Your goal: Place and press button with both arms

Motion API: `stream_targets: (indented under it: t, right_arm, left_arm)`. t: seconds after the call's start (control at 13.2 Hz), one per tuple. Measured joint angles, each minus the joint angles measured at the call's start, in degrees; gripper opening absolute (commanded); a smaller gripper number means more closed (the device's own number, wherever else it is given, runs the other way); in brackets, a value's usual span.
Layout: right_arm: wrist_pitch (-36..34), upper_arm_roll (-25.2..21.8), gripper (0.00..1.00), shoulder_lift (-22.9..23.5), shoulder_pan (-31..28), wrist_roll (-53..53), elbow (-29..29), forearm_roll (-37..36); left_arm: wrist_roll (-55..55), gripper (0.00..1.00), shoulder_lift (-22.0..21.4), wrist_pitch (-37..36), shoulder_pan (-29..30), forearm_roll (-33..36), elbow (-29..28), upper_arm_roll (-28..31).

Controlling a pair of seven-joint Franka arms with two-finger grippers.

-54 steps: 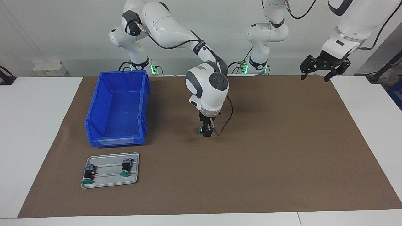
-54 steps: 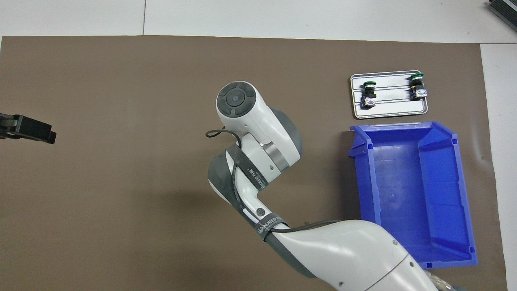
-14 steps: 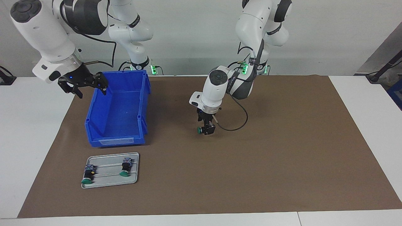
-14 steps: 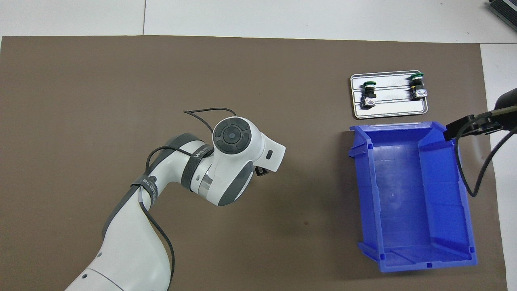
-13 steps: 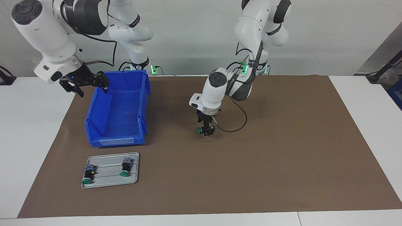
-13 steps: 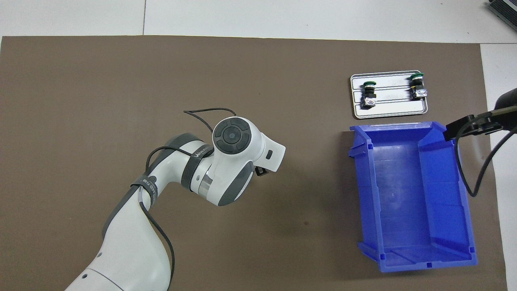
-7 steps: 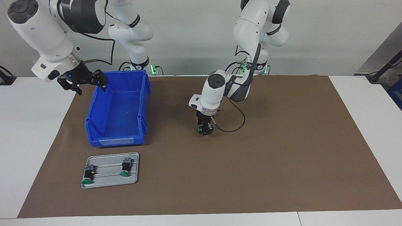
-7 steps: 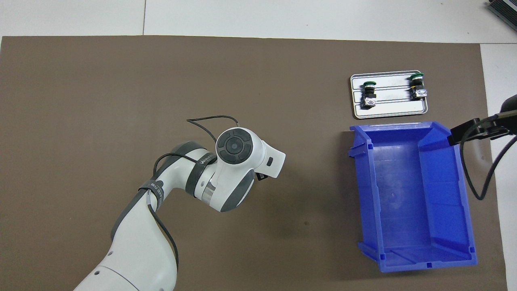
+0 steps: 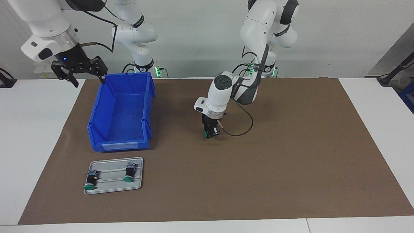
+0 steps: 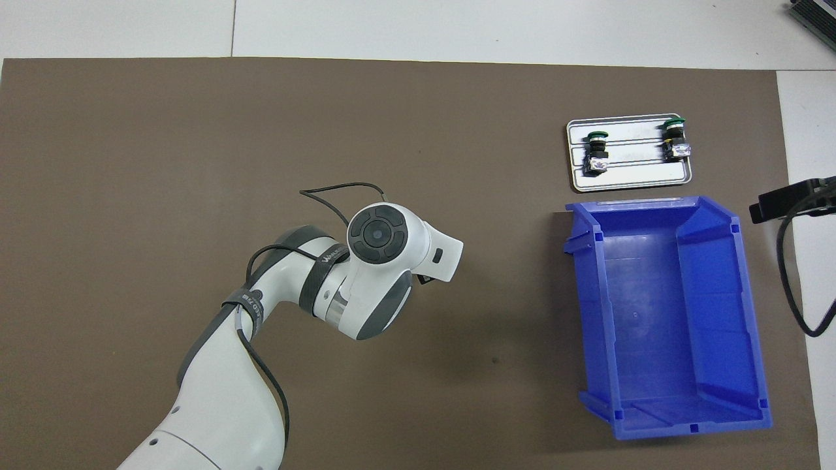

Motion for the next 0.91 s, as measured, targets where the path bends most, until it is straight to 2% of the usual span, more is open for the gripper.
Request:
stream_targets:
  t: [0.23,0.38,0.68,0.91]
  right_arm:
    - [0.0,1.28,0.98,-0.26,1.06,5.71,-0.11,0.02]
    - [0.23,1.35,0.98,-0.28,1.42,6.17,-0.51,0.01]
    - [6.22,1.24,0.98,-1.1,1.38,6.17,-4.37,0.01]
    - [7.29,1.24,0.98,-1.71,1.35,6.17,-5.51,0.01]
  left_arm:
    - [-0.24,0.0,-1.43,-0.32,0.17,0.0,0.95,1.54]
    - [0.2,0.0,-4.29,-3.27,1.74,0.02,1.01,2.33]
    - [8.19,0.0,-10.9,-13.13,9.3,-0.35,0.36,2.53]
    - [18.16,0.0,-13.47,-17.5,15.75,-7.02,-1.14,2.6]
